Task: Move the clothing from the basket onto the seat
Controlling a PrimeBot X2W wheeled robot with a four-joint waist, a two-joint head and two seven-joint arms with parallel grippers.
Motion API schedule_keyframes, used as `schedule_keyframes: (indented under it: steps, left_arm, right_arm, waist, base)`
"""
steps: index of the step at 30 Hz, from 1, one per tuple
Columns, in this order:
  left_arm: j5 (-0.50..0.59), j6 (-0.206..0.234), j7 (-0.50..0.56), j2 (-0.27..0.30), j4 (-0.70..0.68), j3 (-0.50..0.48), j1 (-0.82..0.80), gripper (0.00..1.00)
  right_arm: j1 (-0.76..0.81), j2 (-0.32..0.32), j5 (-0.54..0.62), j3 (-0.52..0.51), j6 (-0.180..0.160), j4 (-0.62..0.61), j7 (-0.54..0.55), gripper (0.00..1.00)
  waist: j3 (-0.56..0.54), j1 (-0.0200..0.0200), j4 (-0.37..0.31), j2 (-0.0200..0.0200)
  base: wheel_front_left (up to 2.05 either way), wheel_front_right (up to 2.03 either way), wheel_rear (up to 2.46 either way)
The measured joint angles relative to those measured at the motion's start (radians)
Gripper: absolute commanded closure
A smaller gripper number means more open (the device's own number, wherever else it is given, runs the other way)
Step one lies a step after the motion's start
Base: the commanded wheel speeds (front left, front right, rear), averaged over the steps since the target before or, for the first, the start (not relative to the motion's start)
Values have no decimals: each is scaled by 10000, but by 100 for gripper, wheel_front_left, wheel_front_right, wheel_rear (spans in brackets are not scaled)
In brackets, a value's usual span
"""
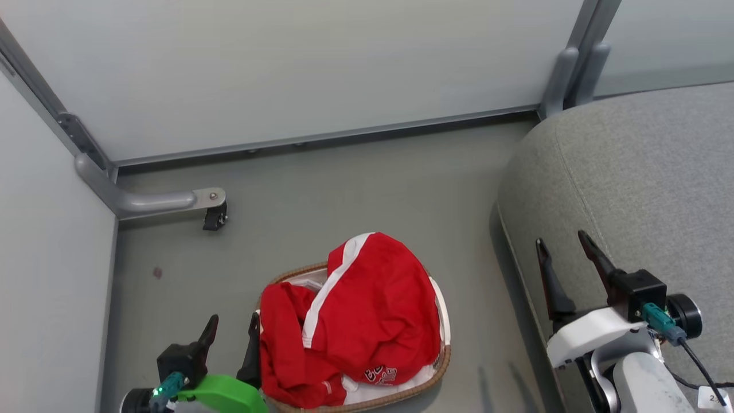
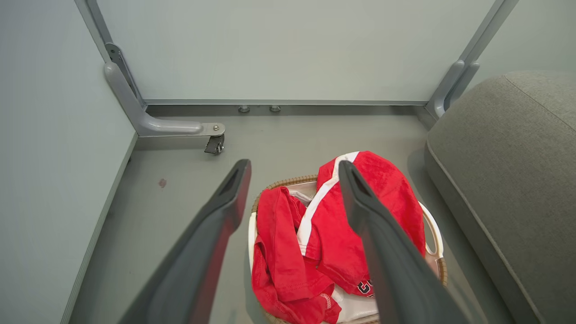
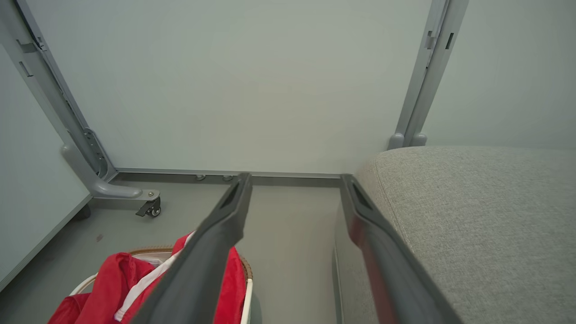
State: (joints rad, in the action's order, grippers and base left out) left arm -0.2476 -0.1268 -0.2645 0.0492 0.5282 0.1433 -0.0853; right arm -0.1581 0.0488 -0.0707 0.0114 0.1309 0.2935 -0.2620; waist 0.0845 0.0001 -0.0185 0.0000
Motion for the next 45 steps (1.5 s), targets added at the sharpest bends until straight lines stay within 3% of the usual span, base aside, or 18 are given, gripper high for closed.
schedule_keyframes:
  steps: [10, 28, 36, 45]
  left_arm:
    - [387, -10, -2, 69, 976, 391, -1700, 0]
    - [1442, -17, -2, 1035, 3444, 1129, -4547, 0]
    - [2096, 213, -2, 1361, 5074, 1599, -5792, 0]
    - [2426, 669, 272, 1360, 6788, 1954, -7037, 0]
  right_arm:
    - [-1071, 2, -272, 332, 0, -834, -4, 0]
    - [-2325, 0, -779, 736, 0, -1751, -12, 0]
    - [-2720, 8, -1062, 823, 0, -1942, -12, 0]
    - [-2849, 4, -1302, 901, 0, -2036, -12, 0]
  waist:
    - [1525, 0, -275, 0]
    - [4584, 1, -923, 0]
    - [5709, 1, -1232, 0]
    - [6668, 1, -1513, 0]
  base:
    - [0, 0, 0]
    - [0, 0, 0]
    - [0, 0, 0]
    - [0, 0, 0]
